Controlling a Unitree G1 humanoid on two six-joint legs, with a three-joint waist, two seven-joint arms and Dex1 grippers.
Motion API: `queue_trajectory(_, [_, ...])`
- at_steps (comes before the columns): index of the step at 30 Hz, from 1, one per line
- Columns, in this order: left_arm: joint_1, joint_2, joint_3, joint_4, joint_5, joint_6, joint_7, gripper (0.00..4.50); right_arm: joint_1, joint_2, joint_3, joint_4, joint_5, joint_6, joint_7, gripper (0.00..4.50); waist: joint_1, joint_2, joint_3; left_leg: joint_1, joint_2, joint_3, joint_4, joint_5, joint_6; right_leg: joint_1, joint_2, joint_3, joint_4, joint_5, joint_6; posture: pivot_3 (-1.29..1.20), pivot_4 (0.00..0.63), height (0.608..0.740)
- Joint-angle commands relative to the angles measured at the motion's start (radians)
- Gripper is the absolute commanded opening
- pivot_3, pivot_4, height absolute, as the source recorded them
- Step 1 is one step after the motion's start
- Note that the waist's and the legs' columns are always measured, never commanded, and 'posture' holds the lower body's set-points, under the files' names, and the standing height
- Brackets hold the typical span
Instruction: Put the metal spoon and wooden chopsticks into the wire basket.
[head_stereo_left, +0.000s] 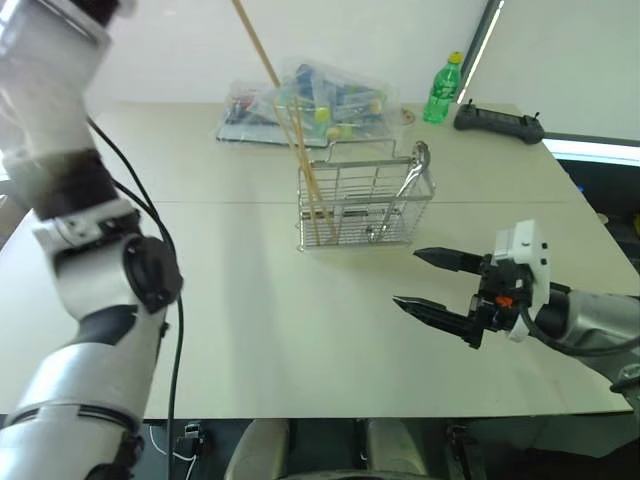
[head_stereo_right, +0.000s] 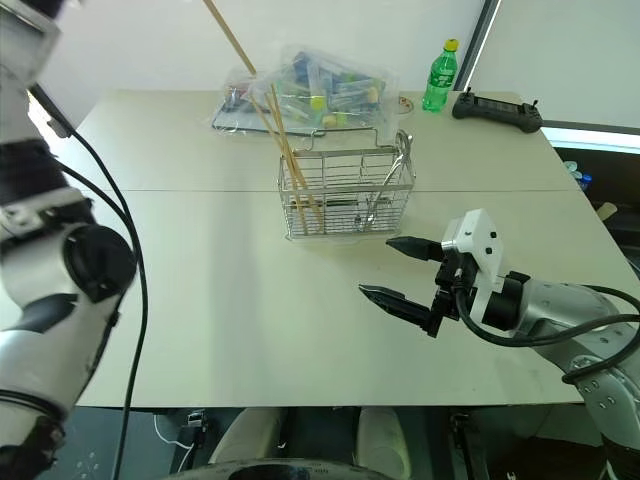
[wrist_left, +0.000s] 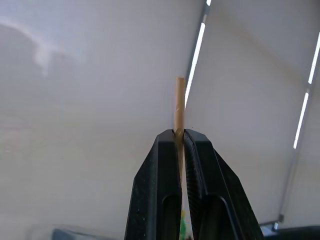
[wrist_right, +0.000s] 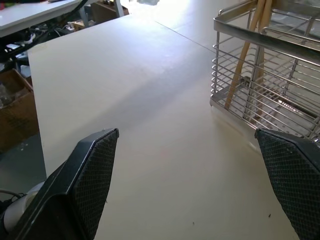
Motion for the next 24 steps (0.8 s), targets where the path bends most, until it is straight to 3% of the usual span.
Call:
queue_trajectory(1, [0.038,-0.042,-0.066,-0.129,-0.048,0.037,0.032,0.28,-0.019,-0.004,-0.012,0.0,0.007,-0.011,0.006,4.5,-0.004,0.0,0.0,0.0,0.0,0.0,0.001,0.0,0.0,0.0,0.0,0.001,-0.001,0.0,0.0,0.0,0.15,0.734])
queue_trajectory(6, [0.131,-0.077,-0.147,-0.211,-0.055,0.055,0.037,0.28,-0.014,0.001,-0.034,-0.005,0.019,-0.008,-0.006,4.5,-0.012,0.001,0.0,0.0,0.0,0.003,-0.002,0.0,0.0,-0.004,0.001,0.002,0.0,0.002,-0.001,0.0,0.15,0.734])
queue_trajectory(11, [0.199,-0.044,-0.243,-0.221,-0.024,0.049,-0.025,0.28,-0.009,0.009,-0.049,-0.013,0.024,-0.007,-0.039,4.5,-0.006,0.001,0.0,0.0,0.0,0.003,-0.006,0.0,0.0,-0.006,0.002,0.002,0.0,0.002,-0.002,0.0,0.15,0.734])
queue_trajectory(14, [0.226,-0.017,-0.285,-0.236,-0.028,0.054,-0.075,1.12,-0.009,0.012,-0.049,-0.014,0.025,-0.008,-0.057,4.5,-0.005,0.001,0.0,-0.001,0.0,0.004,-0.005,0.0,0.0,-0.005,0.001,0.002,-0.001,0.002,-0.002,0.0,0.15,0.734])
queue_trajectory(20, [0.238,-0.026,-0.282,-0.246,-0.06,0.057,-0.085,4.19,-0.015,0.018,-0.046,-0.017,0.033,-0.009,-0.087,4.5,-0.004,0.001,0.0,-0.001,0.0,0.004,-0.005,0.0,0.0,-0.005,0.001,0.002,-0.001,0.002,-0.002,0.0,0.15,0.734])
queue_trajectory(21, [0.237,-0.028,-0.277,-0.249,-0.062,0.051,-0.082,4.47,-0.016,0.018,-0.044,-0.016,0.032,-0.01,-0.09,4.5,-0.004,0.001,0.0,-0.001,0.0,0.004,-0.005,0.0,0.0,-0.005,0.001,0.002,-0.002,0.002,-0.002,0.0,0.15,0.734])
queue_trajectory(24, [0.227,-0.026,-0.258,-0.256,-0.06,0.009,-0.081,4.47,-0.017,0.015,-0.048,-0.011,0.028,-0.016,-0.093,4.5,-0.004,0.001,0.0,-0.001,0.0,0.004,-0.005,0.0,0.0,-0.005,0.001,0.003,-0.002,0.002,-0.002,0.0,0.15,0.734])
